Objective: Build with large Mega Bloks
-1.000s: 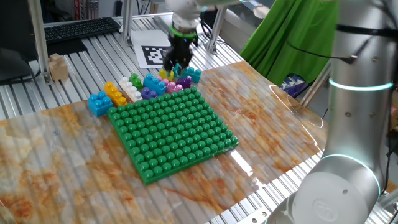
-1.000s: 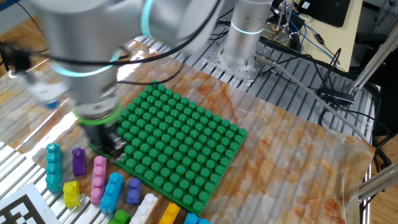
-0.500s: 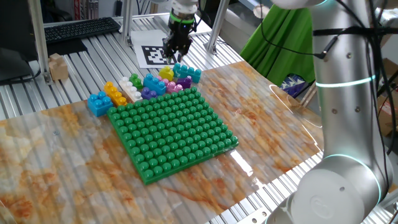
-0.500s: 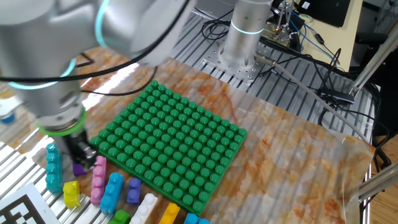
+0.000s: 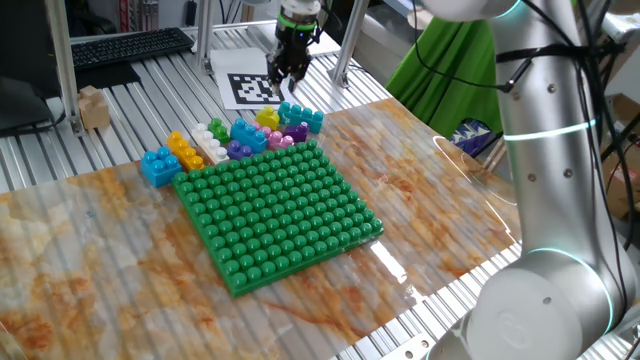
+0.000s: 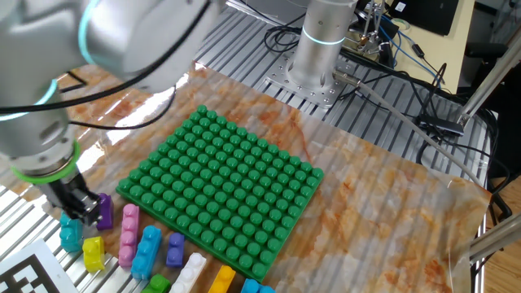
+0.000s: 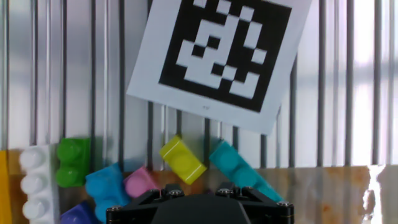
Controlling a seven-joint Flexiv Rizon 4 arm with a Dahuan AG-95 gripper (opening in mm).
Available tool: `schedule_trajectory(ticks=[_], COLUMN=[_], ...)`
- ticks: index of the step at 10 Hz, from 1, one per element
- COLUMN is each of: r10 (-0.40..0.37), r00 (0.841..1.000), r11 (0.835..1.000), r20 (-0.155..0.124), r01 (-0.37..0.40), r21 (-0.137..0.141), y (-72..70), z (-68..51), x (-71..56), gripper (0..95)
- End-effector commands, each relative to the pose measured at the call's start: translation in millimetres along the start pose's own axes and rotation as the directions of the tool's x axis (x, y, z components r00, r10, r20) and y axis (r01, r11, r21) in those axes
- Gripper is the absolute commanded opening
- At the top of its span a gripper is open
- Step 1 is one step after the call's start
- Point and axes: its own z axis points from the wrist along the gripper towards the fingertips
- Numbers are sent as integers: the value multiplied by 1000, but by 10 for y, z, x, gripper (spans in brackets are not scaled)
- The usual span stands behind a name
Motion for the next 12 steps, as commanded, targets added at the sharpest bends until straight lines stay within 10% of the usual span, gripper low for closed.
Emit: schedule_trajectory(ticks=[1,3,6,12], r10=[-1,-36,-62,-54], r00=[1000,999,998,998], r11=[1000,999,998,998], r20=[22,20,2,-43], r01=[1,36,62,53], r21=[3,-3,0,-31], y=[-30,-111,-122,-122], z=[107,210,212,212], x=[16,66,72,72], gripper=[380,380,0,0])
